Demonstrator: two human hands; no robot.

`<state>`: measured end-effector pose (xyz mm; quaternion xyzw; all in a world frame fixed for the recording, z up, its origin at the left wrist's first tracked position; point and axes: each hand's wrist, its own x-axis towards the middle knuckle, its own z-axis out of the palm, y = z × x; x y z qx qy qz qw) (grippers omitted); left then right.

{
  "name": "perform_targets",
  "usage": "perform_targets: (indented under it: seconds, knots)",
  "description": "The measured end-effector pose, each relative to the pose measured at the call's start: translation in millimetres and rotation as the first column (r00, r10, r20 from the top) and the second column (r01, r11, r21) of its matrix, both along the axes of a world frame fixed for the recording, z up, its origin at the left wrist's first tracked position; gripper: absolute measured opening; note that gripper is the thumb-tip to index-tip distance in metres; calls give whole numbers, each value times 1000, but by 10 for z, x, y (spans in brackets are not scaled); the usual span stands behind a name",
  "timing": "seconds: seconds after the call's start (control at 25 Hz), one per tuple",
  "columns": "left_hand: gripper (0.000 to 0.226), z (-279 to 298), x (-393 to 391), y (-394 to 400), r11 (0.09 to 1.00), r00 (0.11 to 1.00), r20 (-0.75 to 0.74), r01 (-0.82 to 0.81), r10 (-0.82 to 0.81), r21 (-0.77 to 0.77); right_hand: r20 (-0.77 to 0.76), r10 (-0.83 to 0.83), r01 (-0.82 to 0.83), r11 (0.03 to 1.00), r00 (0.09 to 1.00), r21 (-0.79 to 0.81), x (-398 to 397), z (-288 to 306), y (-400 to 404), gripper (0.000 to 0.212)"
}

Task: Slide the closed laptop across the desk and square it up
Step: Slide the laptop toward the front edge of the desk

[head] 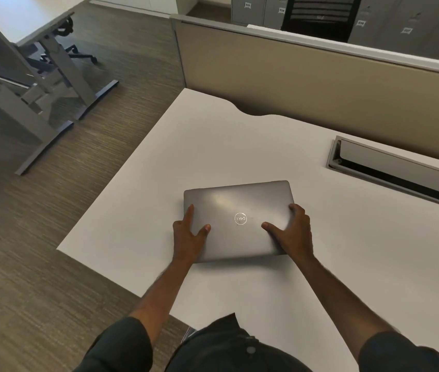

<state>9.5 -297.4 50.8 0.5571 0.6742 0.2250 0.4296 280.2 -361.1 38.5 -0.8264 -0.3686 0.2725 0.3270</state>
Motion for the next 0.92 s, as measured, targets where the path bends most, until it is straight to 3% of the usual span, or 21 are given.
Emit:
perform_targets:
  seconds: [0.28, 0.64, 0.76, 0.92]
  knots:
    - [79, -166, 30, -251, 999, 999, -11, 39, -39, -35, 2, -13, 13, 999, 1000, -42, 13, -217, -344, 100]
    - [78, -294, 18, -357, 991, 989, -63, 132, -134, -36, 144, 1, 4, 999, 990, -35, -41, -412, -633, 90]
    - [73, -317, 21, -407, 975, 957, -189, 215, -221, -52, 245, 39, -19, 996, 969, -83, -73, -437, -666, 84]
    - [66, -332, 19, -467, 939, 828, -466, 343, -313, -20, 335, 61, -20, 992, 940, -125, -107, -454, -709, 78]
